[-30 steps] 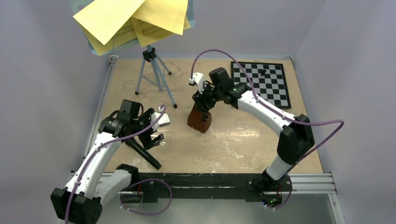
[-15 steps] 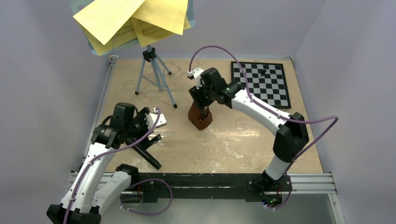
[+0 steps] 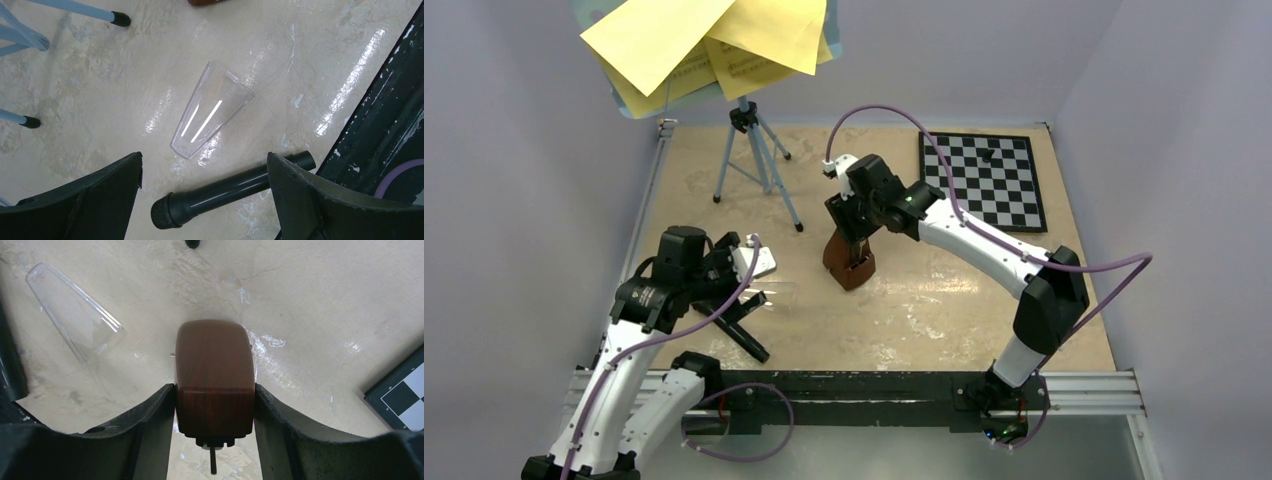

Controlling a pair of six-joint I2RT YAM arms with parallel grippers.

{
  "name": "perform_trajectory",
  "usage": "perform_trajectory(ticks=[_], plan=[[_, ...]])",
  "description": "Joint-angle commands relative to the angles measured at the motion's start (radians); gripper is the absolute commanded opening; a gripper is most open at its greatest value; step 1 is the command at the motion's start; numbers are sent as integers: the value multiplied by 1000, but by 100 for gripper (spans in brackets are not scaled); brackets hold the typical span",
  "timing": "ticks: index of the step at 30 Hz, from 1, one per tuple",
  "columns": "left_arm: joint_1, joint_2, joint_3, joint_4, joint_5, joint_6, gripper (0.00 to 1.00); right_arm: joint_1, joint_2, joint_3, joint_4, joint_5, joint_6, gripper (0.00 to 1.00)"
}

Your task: Pack up the instrument practice props

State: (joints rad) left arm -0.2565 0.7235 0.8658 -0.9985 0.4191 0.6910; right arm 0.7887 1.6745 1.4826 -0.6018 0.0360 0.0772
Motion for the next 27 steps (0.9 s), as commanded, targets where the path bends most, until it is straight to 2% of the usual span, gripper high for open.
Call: perform_trajectory(ticks=[1,5,7,8,9,11,14,19,21,24,27], plan=[[-3,-28,9,30,34,-47,99,8,-27,9,-32,-21,34,7],[-3,-67,-41,104,106,-121,99,7,-33,9,-54,-111,23,57],[-4,-87,-71,175,156,-170,99,7,-62,51,-118,-205,-25,76],[-4,-91,-88,211,191,-191,99,7,-74,104,-171,-254,-98,90],[-6,-88,-97,248,207,-204,99,6,-86,154,-232,-295,-130,97],[-17,-65,-103,305,237,-226,99,1,-113,232,-325,-312,-200,99],[-44,-2,-88,379,239,-262,99,-53,-177,263,-353,-366,-201,99],[-139,90,-42,520,202,-337,99,-258,-262,249,-384,-565,-195,97],[-161,138,-13,552,188,-394,99,-330,-301,205,-388,-617,-289,95],[-163,206,9,608,198,-477,98,-379,-375,99,-395,-626,-518,94],[-176,261,11,657,222,-439,96,-406,-469,-96,-302,-647,-690,93]])
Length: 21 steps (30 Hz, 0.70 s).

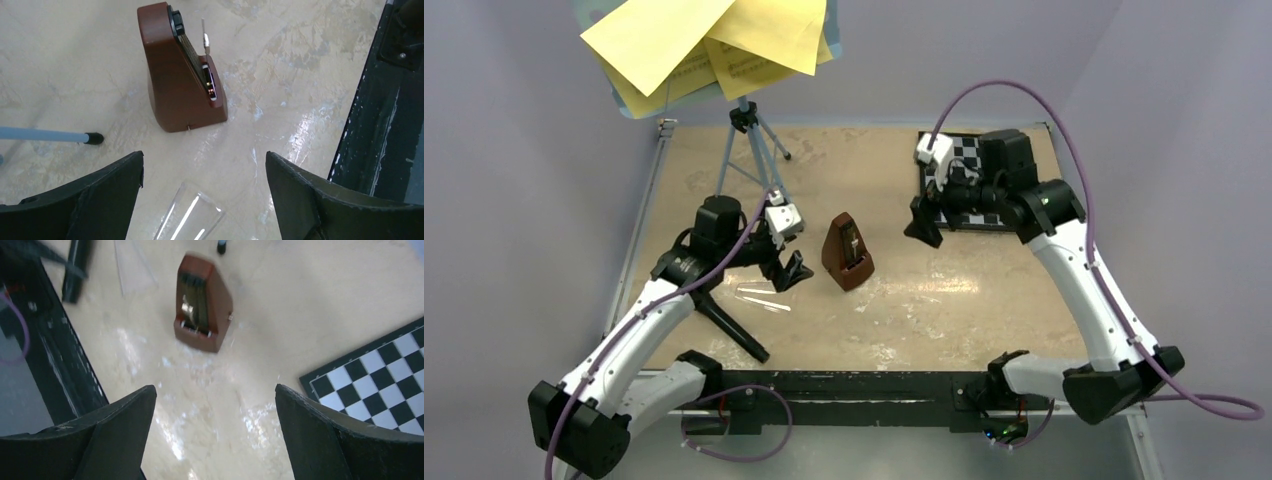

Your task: Pack up the instrument practice props

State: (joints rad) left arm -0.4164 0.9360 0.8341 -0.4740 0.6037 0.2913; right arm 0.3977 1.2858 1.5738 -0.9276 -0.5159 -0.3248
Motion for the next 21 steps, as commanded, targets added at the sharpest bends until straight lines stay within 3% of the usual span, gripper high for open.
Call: perform_trajectory(ticks=[1,4,8,15,17,21], plan=[[-21,69,49,134,39,3,95,-29,-104,-232,52,-114,-320,94],[-24,139,117,90,36,120,87,-37,-91,-256,15,-191,-437,94],[-24,213,161,59,57,217,87,-37,3,-243,4,-262,-540,93],[-24,269,166,13,122,353,87,-45,50,-424,405,-345,-483,96],[-24,281,161,31,134,348,89,-45,97,-398,423,-369,-398,96],[-24,324,147,93,109,325,89,-44,172,-348,433,-401,-404,96]])
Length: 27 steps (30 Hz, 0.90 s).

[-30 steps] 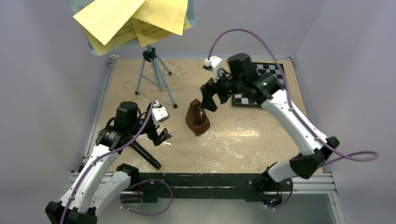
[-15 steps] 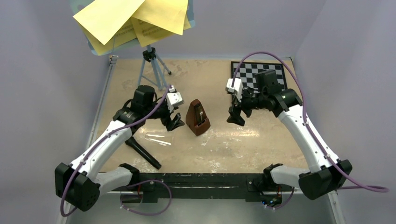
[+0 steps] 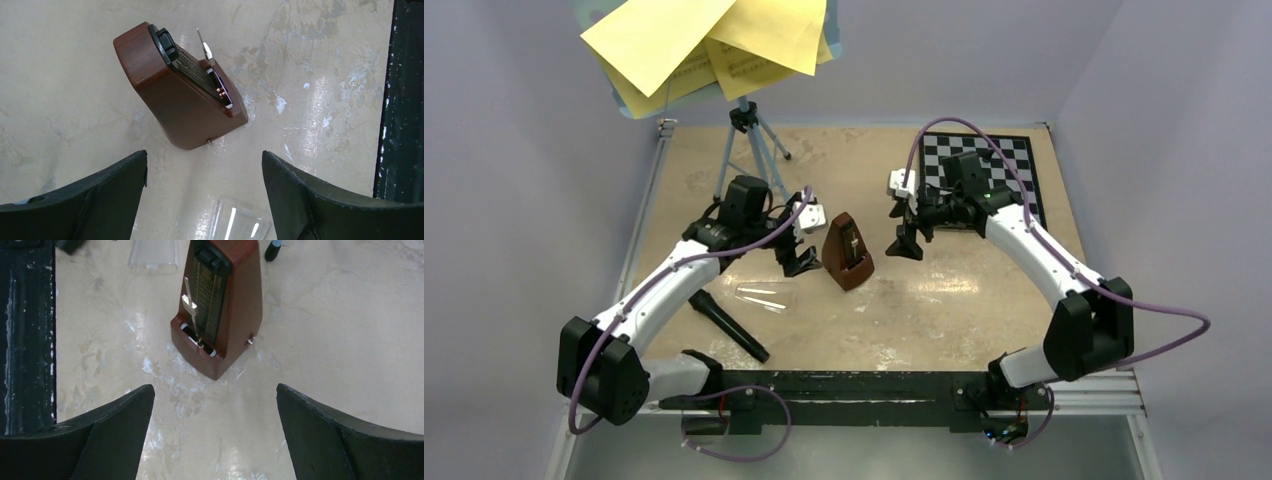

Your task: Pack up the instrument practice props

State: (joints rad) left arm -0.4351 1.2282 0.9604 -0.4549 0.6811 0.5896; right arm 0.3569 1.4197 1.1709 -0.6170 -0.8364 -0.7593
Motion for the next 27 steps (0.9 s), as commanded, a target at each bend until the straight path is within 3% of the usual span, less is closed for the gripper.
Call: perform_trajectory(ticks=[1,10,16,27], plan=[[-4,42,20,88,24,10,89,-1,51,61,121,-78,16,96],[-3,81,-44,264,2,-105,80,54,100,88,75,-55,-86,98],[-3,106,-68,352,-26,-126,77,100,137,96,108,-51,-4,96],[-4,155,-3,185,112,44,73,112,162,89,134,-54,63,94]])
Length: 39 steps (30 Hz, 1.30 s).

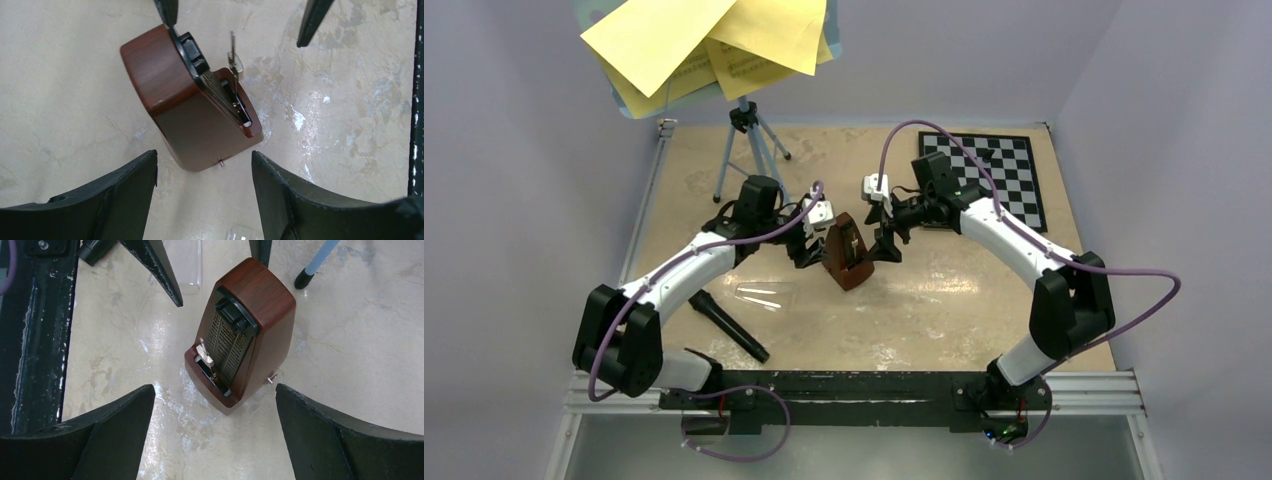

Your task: Pack up the instrument practice props

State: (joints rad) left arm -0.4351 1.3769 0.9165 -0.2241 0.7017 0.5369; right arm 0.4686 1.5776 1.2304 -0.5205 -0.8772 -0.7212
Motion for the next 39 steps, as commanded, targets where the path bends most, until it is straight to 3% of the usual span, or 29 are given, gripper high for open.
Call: perform_trajectory(ticks=[1,5,22,39], plan=[[-3,10,42,-54,95,110,72,1,12,38,38,-20,31,93],[-4,51,78,-62,96,122,65,14,41,63,55,-2,69,92],[-4,110,67,62,82,39,65,57,22,-46,206,54,167,79],[-3,130,77,82,69,-12,65,57,73,2,235,69,226,61]])
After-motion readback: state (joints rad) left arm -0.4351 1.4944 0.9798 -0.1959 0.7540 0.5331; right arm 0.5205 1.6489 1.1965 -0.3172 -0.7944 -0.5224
